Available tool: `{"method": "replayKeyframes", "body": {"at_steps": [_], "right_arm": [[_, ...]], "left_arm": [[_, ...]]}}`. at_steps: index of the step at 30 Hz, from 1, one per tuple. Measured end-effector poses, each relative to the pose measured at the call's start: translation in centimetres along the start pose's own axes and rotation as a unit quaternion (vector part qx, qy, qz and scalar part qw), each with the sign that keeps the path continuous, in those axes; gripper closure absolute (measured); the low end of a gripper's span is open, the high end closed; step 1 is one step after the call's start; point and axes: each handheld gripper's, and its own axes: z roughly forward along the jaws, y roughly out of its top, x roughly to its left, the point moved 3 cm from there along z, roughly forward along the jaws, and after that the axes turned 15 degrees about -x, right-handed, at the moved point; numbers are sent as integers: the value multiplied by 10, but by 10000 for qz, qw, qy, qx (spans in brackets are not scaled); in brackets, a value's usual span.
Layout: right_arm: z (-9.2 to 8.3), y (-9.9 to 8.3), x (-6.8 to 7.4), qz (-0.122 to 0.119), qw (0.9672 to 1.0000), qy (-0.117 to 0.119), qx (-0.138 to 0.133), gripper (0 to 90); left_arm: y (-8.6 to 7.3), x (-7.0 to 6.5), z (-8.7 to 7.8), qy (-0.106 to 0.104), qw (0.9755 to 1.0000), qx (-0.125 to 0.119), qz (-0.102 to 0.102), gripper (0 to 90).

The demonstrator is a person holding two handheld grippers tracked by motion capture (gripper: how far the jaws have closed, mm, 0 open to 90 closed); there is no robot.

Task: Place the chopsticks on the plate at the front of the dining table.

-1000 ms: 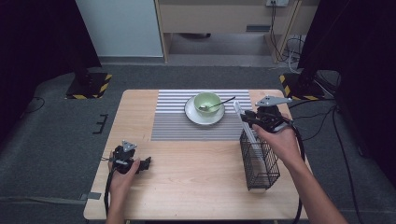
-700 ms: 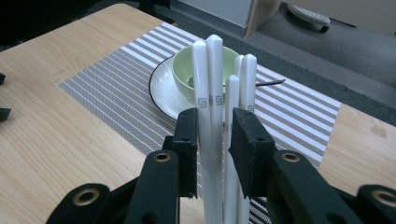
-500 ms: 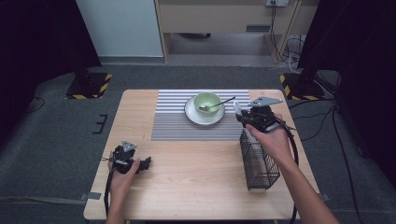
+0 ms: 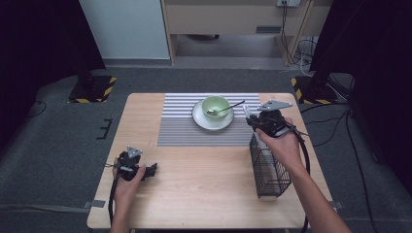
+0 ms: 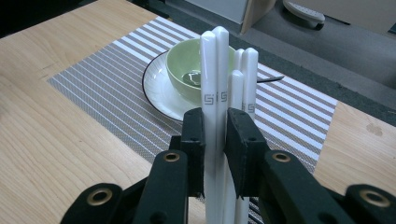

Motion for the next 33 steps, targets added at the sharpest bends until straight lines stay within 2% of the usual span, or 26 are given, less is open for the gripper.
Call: {"method": "replayKeyframes", "body": {"at_steps": [7, 14, 23, 28, 33], "right_arm": [[-1, 0, -2, 33, 10000, 23, -28, 836], [-2, 1, -3, 52, 9999, 62, -72, 840], [-3, 4, -3, 190, 9995, 166, -169, 840], [-6, 7, -7, 355, 9986, 216, -312, 840], [-12, 15, -9, 412, 9977, 244, -483, 841]], "left_arm": [[0, 0, 0, 0, 10000, 0, 0, 0], [0, 0, 0, 0, 10000, 1, 0, 0], [0, 0, 0, 0, 10000, 0, 0, 0], [0, 0, 0, 1, 10000, 0, 0, 0], [0, 0, 0, 0, 10000, 0, -2, 0]]}}
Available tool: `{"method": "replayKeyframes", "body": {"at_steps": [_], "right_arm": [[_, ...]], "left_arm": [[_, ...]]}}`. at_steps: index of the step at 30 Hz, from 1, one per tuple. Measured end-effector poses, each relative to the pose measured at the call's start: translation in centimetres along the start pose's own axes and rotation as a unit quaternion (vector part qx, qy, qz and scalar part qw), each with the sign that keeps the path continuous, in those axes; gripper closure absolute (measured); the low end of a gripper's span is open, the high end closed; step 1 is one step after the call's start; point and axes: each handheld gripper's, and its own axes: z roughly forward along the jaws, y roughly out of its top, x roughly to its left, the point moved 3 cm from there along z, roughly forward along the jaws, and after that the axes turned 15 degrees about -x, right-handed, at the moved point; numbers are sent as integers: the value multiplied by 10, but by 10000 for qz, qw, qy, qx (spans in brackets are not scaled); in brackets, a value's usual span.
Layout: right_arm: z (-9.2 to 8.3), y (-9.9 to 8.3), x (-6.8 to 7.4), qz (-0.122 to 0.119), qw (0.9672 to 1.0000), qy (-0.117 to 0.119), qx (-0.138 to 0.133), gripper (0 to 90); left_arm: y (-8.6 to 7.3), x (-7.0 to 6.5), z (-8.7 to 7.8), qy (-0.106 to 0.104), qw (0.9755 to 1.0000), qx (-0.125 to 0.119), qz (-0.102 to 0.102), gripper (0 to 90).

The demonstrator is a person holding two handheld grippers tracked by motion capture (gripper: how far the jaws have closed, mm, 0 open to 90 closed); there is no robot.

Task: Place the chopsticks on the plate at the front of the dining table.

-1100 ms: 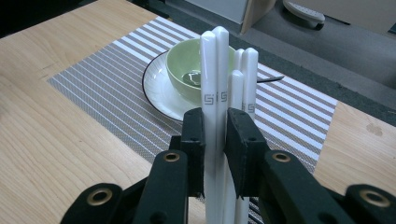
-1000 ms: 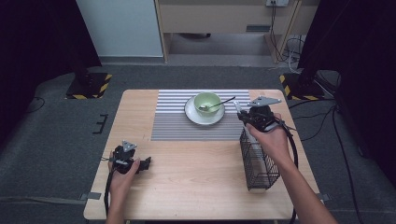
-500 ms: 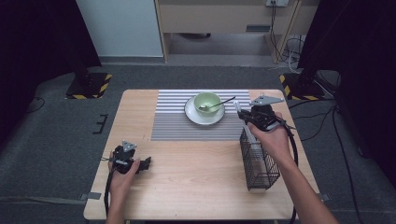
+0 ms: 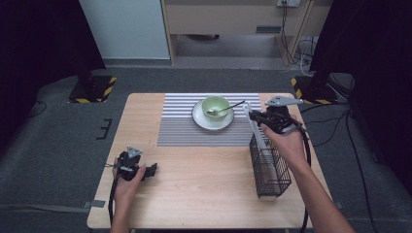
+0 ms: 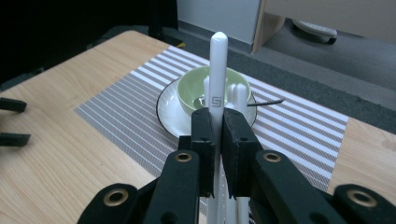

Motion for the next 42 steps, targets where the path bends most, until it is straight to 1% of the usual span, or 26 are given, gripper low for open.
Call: {"method": "replayKeyframes", "body": {"at_steps": [5, 10, 13, 18, 20, 21, 22, 24, 25, 27, 30, 33, 34, 36, 37, 38, 39, 40, 42], "right_arm": [[-7, 11, 0, 34, 9998, 35, -178, 841], [-16, 19, -2, 149, 9991, 83, -384, 841], [-22, 23, -5, 253, 9981, 117, -548, 840], [-36, 34, -7, 328, 9960, 199, -805, 840], [-42, 37, -8, 350, 9951, 242, -898, 841], [-44, 39, -9, 337, 9949, 248, -922, 840], [-47, 41, -9, 339, 9946, 245, -953, 840], [-53, 48, -11, 340, 9935, 252, -1060, 840], [-56, 51, -11, 334, 9930, 257, -1102, 840], [-62, 57, -13, 319, 9920, 265, -1196, 840], [-69, 66, -14, 346, 9899, 312, -1342, 840], [-74, 74, -16, 331, 9884, 362, -1440, 840], [-76, 77, -16, 338, 9876, 389, -1482, 840], [-78, 82, -17, 342, 9863, 441, -1554, 840], [-79, 83, -17, 348, 9856, 476, -1587, 840], [-79, 85, -17, 365, 9852, 499, -1601, 840], [-79, 86, -18, 396, 9843, 531, -1639, 840], [-79, 86, -18, 435, 9835, 567, -1663, 840], [-76, 87, -19, 508, 9812, 669, -1736, 840]], "left_arm": [[0, 0, 0, 0, 10000, 1, 2, 0], [0, 0, 0, 1, 10000, 0, 1, 0], [0, 0, 0, 0, 10000, 1, 4, 0], [0, -2, -1, -26, 10000, -16, 31, 5], [0, -3, -2, -3, 10000, -68, 32, 31], [1, -4, -2, 6, 9999, -132, 28, 51], [2, -5, -3, -24, 9998, -192, 4, 53], [8, -9, -7, -124, 9991, -400, -73, 52], [12, -11, -10, -198, 9982, -552, -121, 54], [21, -16, -15, -319, 9950, -917, -228, 57], [34, -24, -24, -531, 9880, -1410, -331, 61], [44, -32, -30, -699, 9809, -1769, -410, 66], [47, -34, -32, -745, 9790, -1846, -429, 66], [51, -38, -35, -874, 9743, -2002, -547, 73], [54, -41, -36, -926, 9723, -2080, -538, 97], [56, -44, -37, -976, 9709, -2129, -503, 111], [59, -47, -37, -1033, 9702, -2145, -459, 112], [62, -53, -37, -1138, 9691, -2154, -394, 111], [69, -63, -37, -1323, 9663, -2179, -355, 106]]}}
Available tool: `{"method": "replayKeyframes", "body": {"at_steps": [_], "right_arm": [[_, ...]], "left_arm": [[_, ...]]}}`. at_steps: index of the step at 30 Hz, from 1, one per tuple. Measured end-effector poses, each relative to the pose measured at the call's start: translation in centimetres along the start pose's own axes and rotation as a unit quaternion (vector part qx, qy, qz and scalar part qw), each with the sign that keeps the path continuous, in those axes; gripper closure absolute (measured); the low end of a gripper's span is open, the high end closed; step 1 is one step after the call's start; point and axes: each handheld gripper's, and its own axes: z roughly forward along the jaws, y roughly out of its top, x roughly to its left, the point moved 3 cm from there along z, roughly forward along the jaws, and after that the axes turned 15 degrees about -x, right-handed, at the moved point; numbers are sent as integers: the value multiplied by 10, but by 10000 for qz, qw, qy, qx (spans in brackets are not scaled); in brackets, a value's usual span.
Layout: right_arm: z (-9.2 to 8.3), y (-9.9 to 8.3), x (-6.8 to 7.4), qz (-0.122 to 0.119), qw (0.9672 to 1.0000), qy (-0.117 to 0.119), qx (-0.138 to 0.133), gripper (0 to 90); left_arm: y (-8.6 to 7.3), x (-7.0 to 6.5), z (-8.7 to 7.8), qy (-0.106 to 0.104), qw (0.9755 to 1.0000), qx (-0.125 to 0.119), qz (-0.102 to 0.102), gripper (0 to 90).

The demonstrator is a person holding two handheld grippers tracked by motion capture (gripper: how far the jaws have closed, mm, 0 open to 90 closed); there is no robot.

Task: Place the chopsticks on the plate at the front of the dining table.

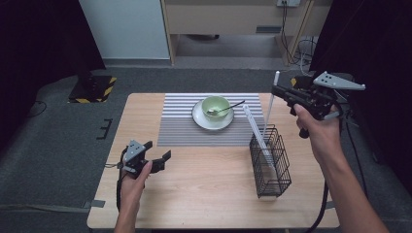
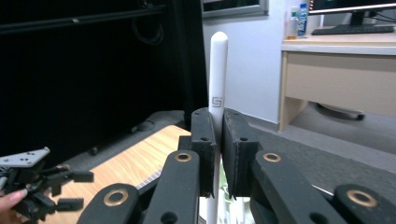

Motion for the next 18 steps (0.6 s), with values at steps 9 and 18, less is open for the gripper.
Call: {"method": "replayKeyframes", "body": {"at_steps": [9, 18], "right_arm": [[28, -7, -4, 451, 9981, 368, -193, 840], [59, -18, 26, 614, 9950, 786, -110, 840]], "left_arm": [[30, -56, 46, -889, 9958, 138, 188, 58], [42, -98, 80, -1598, 9869, 149, -140, 75]]}}
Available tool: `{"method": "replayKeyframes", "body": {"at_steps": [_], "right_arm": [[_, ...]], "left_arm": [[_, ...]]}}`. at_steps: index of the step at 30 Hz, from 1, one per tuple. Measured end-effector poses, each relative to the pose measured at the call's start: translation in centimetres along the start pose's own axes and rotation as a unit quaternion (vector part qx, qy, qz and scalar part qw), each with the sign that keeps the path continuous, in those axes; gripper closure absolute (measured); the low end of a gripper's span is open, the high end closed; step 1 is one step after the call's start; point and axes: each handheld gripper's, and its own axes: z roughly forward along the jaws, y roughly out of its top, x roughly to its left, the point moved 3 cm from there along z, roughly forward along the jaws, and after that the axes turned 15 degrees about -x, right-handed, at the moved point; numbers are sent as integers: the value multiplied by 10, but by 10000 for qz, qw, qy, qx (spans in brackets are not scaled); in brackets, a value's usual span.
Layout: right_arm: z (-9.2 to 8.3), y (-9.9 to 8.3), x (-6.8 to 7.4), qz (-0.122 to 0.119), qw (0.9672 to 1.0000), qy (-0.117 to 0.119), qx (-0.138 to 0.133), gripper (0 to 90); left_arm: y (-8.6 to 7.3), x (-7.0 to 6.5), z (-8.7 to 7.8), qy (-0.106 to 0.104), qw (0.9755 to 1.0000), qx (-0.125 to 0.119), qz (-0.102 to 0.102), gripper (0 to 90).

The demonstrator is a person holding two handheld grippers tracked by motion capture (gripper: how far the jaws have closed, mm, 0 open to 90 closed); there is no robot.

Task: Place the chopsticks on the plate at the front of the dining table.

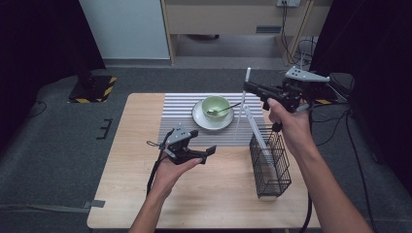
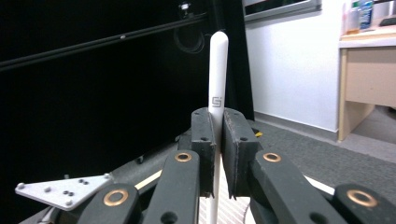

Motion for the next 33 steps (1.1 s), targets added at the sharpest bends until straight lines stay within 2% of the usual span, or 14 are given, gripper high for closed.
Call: {"method": "replayKeyframes", "body": {"at_steps": [2, 5, 8, 10, 12, 14, 16, 20, 29, 33], "right_arm": [[6, -3, 4, 14, 10000, 60, 45, 840], [12, -8, 8, 37, 9999, 88, 116, 840], [18, -10, 11, 49, 9998, 113, 152, 840], [21, -11, 14, 105, 9997, 151, 134, 840], [23, -12, 16, 143, 9996, 182, 132, 840], [25, -12, 19, 145, 9996, 198, 158, 840], [27, -12, 22, 146, 9995, 242, 172, 840], [28, -13, 24, 143, 9994, 256, 187, 840], [30, -13, 23, 227, 9991, 286, 193, 840], [31, -13, 23, 272, 9990, 288, 185, 840]], "left_arm": [[1, -2, 5, -42, 9999, -63, -107, 106], [3, -6, 12, -93, 9998, -96, -118, 160], [3, -6, 17, -236, 9992, -124, -283, 235], [1, -7, 20, -302, 9990, -79, -326, 329], [0, -9, 23, -363, 9985, -35, -413, 374], [-1, -11, 25, -371, 9986, -23, -376, 425], [-2, -13, 26, -410, 9984, -15, -392, 510], [-3, -17, 28, -483, 9979, 21, -437, 618], [-4, -18, 27, -467, 9981, 100, -393, 751], [-6, -16, 26, -414, 9981, 86, -457, 806]]}}
